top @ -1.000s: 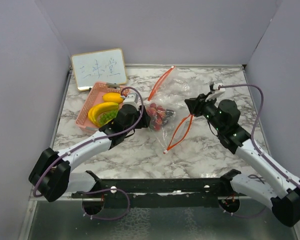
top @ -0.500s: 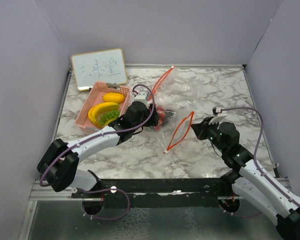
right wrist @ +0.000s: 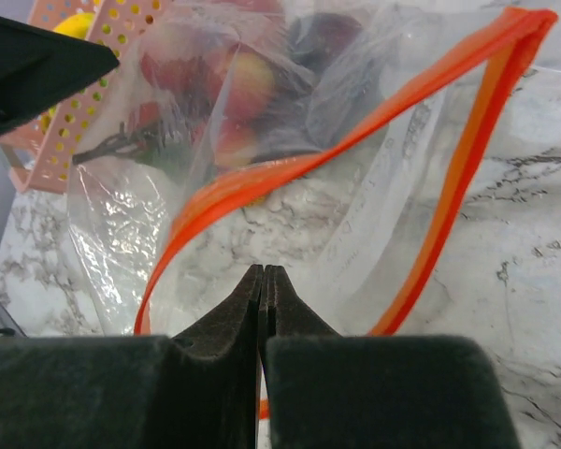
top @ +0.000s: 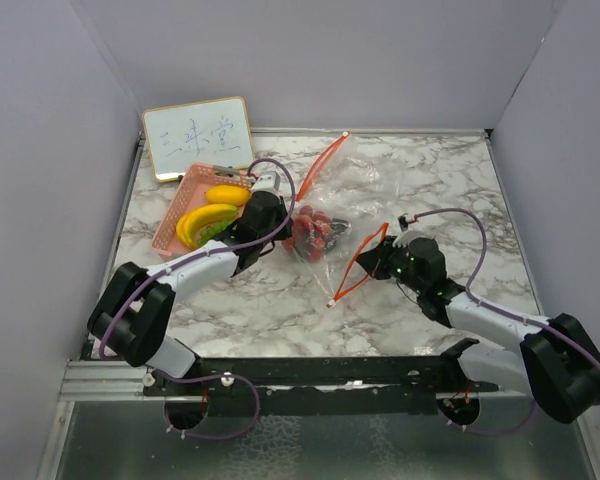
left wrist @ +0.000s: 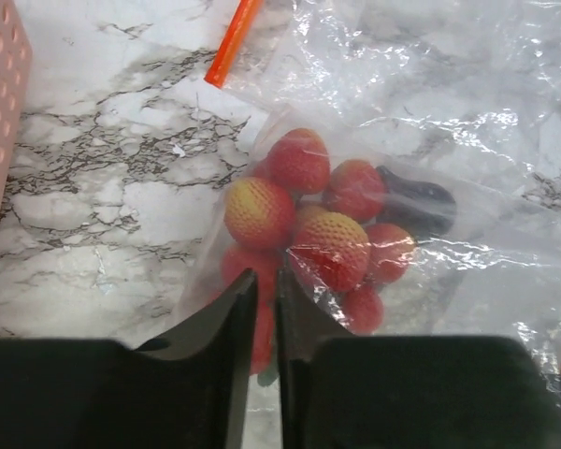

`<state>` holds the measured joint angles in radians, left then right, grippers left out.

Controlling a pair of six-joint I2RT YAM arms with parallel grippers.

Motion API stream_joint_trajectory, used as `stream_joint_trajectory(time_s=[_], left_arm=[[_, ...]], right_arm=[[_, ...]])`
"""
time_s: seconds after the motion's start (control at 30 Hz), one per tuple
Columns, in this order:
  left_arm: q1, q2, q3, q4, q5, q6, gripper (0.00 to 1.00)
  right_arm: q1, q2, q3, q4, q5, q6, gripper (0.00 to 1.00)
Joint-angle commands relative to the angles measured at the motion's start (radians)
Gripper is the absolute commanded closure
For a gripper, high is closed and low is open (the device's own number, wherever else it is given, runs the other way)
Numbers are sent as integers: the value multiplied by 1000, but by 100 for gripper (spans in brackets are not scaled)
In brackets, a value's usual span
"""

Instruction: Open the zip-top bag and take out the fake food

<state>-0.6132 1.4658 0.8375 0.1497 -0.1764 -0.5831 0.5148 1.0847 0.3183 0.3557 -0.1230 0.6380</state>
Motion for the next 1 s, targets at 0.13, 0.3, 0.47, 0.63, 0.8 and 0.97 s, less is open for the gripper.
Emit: stream_joint_trajectory(time_s=[0.13, 0.3, 0.47, 0.63, 0.8, 0.97], left_arm=[[35, 124, 26, 66, 22, 14, 100], [35, 178, 26, 92, 63, -2, 100], [27, 195, 11, 113, 112, -16, 100], [4, 216, 2, 123, 132, -19, 100], [-22, 268, 18, 132, 151, -31, 100], [-37, 292, 43, 121, 148, -31, 100]], right_arm=[[-1, 208, 29, 379, -60, 132, 99], [0, 349, 43, 514, -112, 192, 99], [13, 439, 58, 599, -133, 223, 99], [38, 490, 89, 613, -151, 224, 95], [46, 543, 118, 623, -183, 223, 74], [54, 596, 133, 649, -185, 232, 61]])
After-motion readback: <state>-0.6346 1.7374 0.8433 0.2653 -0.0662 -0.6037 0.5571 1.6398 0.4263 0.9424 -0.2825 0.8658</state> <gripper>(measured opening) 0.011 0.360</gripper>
